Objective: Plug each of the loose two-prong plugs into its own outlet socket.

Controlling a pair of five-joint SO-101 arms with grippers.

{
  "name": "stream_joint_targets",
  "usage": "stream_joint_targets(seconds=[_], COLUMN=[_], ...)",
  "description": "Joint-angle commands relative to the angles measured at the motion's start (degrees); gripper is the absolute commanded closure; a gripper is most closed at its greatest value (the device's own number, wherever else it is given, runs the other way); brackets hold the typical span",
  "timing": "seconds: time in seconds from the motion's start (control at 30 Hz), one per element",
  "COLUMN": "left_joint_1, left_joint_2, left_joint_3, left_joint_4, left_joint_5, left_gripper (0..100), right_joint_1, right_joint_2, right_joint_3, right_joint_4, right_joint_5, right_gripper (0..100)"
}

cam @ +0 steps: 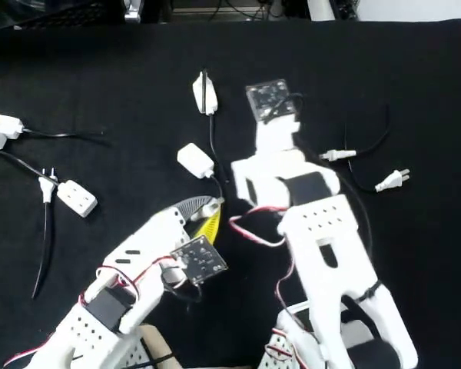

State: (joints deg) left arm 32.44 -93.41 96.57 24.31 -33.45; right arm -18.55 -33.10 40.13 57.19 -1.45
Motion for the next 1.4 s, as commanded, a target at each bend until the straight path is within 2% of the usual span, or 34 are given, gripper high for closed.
stream_joint_targets(seconds=[0.0, 0.2, 0.33, 0.6, 0.8, 1.0, 1.37], left_joint_1=[-0.3, -0.2, 1.1, 1.3, 1.3, 1.3, 3.8], left_joint_2=[-0.4, -0.4, -0.4, -0.4, -0.3, -0.3, -0.7], left_joint_3=[1.3, 1.3, 1.3, 1.3, 1.3, 1.3, 1.3], left_joint_4=[-2.0, -1.5, -1.4, -1.3, -1.2, -0.7, -0.1], left_joint_5=[-0.5, -0.5, -0.6, -0.5, -0.5, -0.5, -0.4], left_gripper=[97, 97, 97, 97, 97, 97, 97], right_joint_1=[-4.9, -8.9, -13.5, -14.2, -14.1, -14.2, -15.4], right_joint_2=[-6.5, -22.1, -26.6, -21.3, -10.9, -9.5, -9.0], right_joint_3=[-1.9, 4.9, 6.3, 5.1, -6.4, -17.4, -9.6], right_joint_4=[1.2, 1.6, 5.1, 9.4, 20.0, 28.0, 21.2], right_joint_5=[-0.2, 1.7, 2.2, 3.8, 6.6, 6.6, 6.1], right_gripper=[98.5, 98.5, 98.5, 98.5, 98.5, 98.5, 98.5])
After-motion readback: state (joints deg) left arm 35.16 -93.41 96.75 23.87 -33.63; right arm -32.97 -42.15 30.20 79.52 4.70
